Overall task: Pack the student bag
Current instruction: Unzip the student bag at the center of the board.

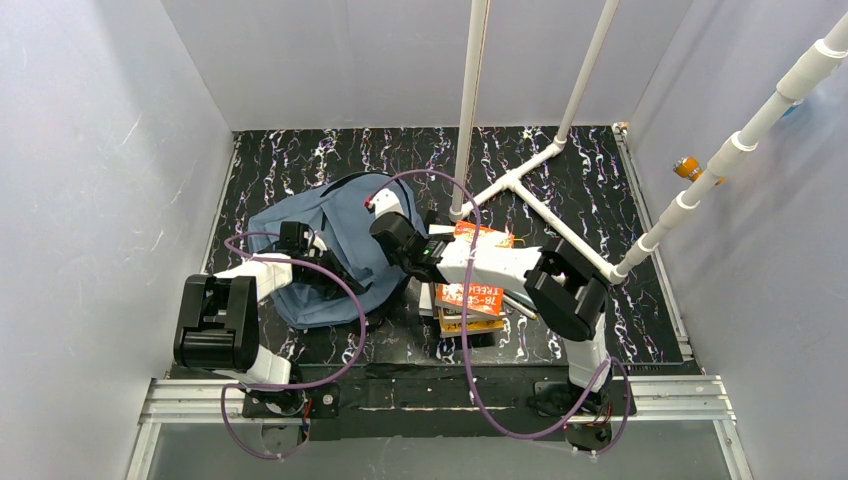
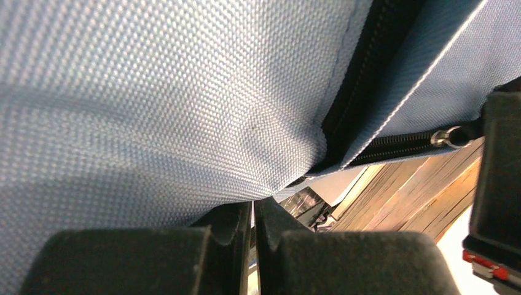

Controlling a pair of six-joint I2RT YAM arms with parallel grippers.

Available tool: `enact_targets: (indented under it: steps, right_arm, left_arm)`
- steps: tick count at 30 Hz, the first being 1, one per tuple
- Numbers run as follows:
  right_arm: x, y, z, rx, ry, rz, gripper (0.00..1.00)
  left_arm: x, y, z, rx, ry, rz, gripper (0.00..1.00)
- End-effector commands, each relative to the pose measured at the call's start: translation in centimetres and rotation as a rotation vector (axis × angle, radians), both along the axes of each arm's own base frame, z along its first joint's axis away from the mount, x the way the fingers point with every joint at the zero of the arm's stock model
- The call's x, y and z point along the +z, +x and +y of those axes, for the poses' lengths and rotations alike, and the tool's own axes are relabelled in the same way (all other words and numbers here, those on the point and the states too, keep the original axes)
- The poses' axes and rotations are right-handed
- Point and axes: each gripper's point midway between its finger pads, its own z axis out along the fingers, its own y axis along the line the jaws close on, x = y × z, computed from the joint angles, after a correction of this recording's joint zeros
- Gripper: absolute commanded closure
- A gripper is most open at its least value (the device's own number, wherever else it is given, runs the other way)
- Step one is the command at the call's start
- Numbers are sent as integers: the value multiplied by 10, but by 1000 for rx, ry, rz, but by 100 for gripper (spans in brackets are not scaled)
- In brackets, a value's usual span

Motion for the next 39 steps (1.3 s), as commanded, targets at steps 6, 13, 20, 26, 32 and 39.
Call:
enact_targets:
  steps: [6, 13, 20, 26, 32, 39]
  right_arm:
    - [59, 57, -30, -124, 181, -96, 99]
    - [98, 79, -35, 31, 328, -82, 99]
    - [111, 31, 13, 273, 510, 77, 99]
    - [129, 14, 22, 291, 620, 143, 99]
    - [154, 3, 15, 258, 701, 186, 99]
    - [168, -12, 20, 267, 797, 250, 99]
  left_arm:
    - [-8, -28, 17, 6, 111, 80, 100]
    - [11, -24, 39, 9, 220, 22, 100]
    - [80, -4, 27, -76, 167, -263, 58]
    - [138, 13, -20, -231, 64, -534, 21]
    - [146, 34, -58, -279, 64, -596, 26]
    - [129, 33, -66, -268, 30, -574, 56]
